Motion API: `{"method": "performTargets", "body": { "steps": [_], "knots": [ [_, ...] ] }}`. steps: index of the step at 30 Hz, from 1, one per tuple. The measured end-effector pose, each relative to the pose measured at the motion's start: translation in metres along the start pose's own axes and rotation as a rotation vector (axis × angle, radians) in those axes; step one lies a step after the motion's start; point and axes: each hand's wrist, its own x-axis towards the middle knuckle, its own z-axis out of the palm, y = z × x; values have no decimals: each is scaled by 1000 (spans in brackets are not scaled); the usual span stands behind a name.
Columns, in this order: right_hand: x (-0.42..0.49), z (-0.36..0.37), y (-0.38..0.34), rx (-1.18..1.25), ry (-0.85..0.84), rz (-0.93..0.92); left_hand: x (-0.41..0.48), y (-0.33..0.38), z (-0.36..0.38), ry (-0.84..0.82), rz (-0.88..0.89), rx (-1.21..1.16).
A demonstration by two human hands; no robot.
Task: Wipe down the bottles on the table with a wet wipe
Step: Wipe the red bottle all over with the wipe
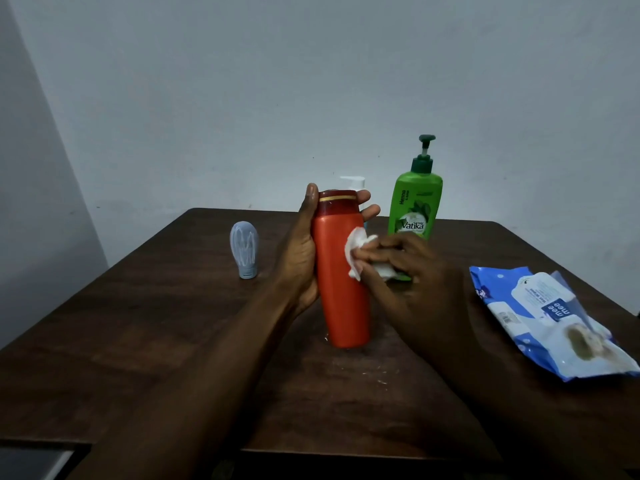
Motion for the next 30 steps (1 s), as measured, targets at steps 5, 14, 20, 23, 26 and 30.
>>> {"method": "performTargets", "body": {
  "steps": [5,14,20,23,26,30],
  "knots": [
    [30,12,-6,-42,91,-24,1,-5,-8,-37,5,-79],
    [49,20,-13,-72,91,-80,-5,-1,-5,59,48,-2],
    [45,30,-16,-127,11,-181,-7,-4,-8,-32,33,-26],
    [41,29,-11,-111,19,-184,-6,-6,-11,-23,15,-27],
    [37,25,-4,-49,96,-69,-6,-8,-12,52,7,24],
    [38,24,-1,-6,191,56,-3,-12,-12,73,6,52]
  ]
}}
